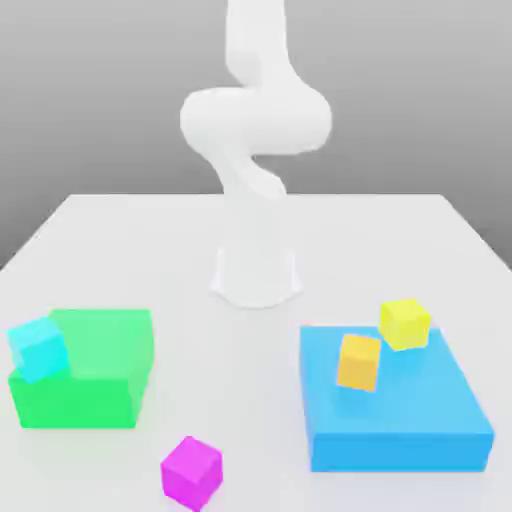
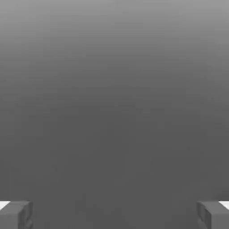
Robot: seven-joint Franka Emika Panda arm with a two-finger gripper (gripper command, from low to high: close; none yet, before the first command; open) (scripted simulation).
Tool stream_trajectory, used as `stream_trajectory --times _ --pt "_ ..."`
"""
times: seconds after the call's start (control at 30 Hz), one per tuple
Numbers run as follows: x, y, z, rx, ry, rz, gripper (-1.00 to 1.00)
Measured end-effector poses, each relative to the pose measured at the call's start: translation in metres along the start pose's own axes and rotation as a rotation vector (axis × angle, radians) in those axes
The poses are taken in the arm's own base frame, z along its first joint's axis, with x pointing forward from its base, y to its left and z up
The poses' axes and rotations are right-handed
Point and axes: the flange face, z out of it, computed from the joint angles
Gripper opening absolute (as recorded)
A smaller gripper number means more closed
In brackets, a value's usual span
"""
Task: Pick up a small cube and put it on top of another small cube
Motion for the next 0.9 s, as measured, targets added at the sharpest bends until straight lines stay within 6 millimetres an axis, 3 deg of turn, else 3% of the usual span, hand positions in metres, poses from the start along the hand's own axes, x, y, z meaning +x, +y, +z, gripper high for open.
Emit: stream_trajectory --times 0.23,0.47,0.67,0.83,0.9 --pt "-0.005 0.031 0.142 -0.189 -0.094 0.12 0.0" --pt "-0.031 0.094 0.265 -0.366 -0.19 0.243 0.0" --pt "-0.071 0.166 0.35 -0.513 -0.275 0.36 0.0" --pt "-0.119 0.225 0.405 -0.622 -0.35 0.445 0.0" --pt "-0.132 0.24 0.424 -0.635 -0.359 0.456 0.0"
